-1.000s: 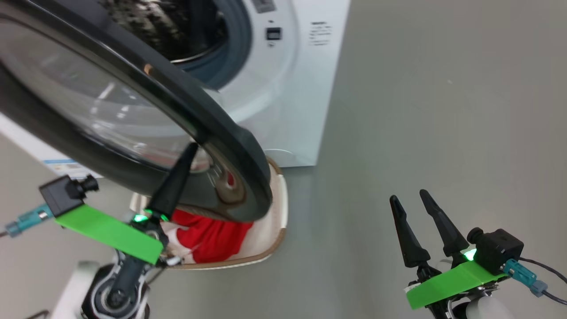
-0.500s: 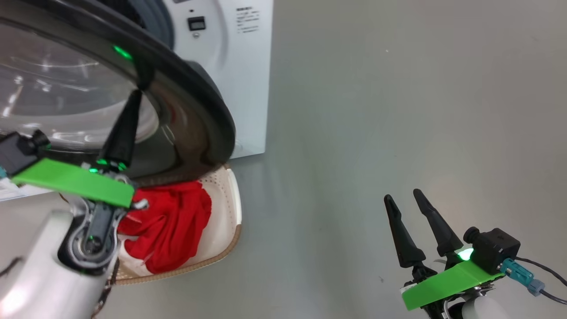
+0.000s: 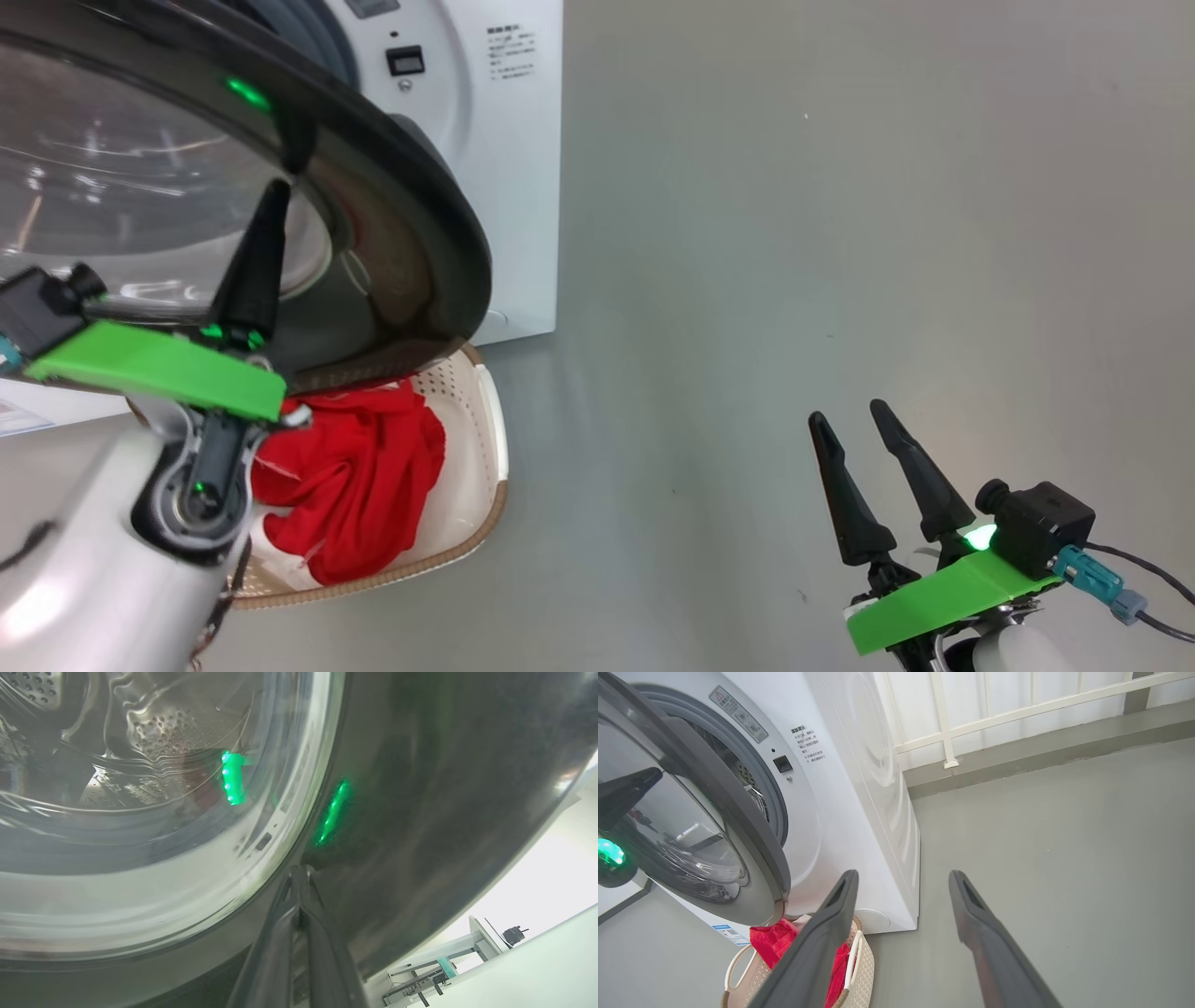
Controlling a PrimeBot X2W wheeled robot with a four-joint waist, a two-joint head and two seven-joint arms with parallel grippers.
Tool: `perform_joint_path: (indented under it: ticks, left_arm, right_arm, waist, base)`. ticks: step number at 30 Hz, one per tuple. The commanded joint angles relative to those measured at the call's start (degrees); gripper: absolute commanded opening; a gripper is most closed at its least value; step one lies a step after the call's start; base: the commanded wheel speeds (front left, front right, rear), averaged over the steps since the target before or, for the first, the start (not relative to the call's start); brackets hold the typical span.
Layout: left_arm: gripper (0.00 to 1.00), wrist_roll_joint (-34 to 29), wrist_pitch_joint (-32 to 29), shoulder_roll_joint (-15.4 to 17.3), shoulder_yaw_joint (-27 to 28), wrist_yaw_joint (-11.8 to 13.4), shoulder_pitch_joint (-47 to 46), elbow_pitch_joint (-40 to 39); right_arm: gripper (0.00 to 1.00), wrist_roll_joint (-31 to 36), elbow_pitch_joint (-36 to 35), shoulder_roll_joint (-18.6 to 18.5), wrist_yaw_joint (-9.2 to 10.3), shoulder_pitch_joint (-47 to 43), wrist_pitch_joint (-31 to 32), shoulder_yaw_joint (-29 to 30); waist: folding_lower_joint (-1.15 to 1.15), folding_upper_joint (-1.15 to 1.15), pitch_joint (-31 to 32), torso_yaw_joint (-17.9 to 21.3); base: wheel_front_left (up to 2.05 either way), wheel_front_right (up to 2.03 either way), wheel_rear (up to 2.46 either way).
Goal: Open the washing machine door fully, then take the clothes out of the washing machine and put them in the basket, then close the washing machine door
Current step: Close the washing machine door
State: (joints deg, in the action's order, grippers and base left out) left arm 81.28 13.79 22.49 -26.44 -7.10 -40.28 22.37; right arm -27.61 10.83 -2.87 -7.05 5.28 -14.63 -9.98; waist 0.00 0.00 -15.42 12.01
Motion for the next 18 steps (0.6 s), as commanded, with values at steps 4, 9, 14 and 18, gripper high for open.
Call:
perform_joint_path:
  ticks: [4, 9, 14, 18]
  left_arm:
    - [0.0, 1.3, 0.9, 1.7, 1.1, -0.4, 2.3, -1.1]
    - [0.0, 1.6, 1.1, 0.5, 1.1, -0.4, 6.5, -0.9]
    - [0.18, -0.5, 1.2, -1.2, 4.0, -0.4, 10.9, -1.0]
    - [0.37, -3.0, 1.2, -2.4, 5.8, -0.4, 14.7, -1.1]
  right_arm:
    - [1.0, 1.1, -1.0, 0.0, -0.44, 0.1, -0.4, -0.8]
    - [1.0, 2.2, -0.5, 0.0, -0.44, -0.6, -0.4, -0.3]
    - [1.0, 3.1, -0.4, 0.0, -0.44, -1.1, -0.4, 0.7]
    - [1.0, 3.8, -0.3, 0.0, -0.44, -1.7, -0.4, 1.5]
  waist:
    - [0.0, 0.0, 1.8, -1.9]
    - [0.0, 0.0, 3.4, -4.0]
    - [0.0, 0.0, 4.5, -6.2]
    - [0.0, 0.0, 5.3, -7.7]
  base:
    - [0.0, 0.0, 0.0]
    - [0.0, 0.0, 0.0]
    - [0.0, 0.0, 0.0]
    - [0.0, 0.0, 0.0]
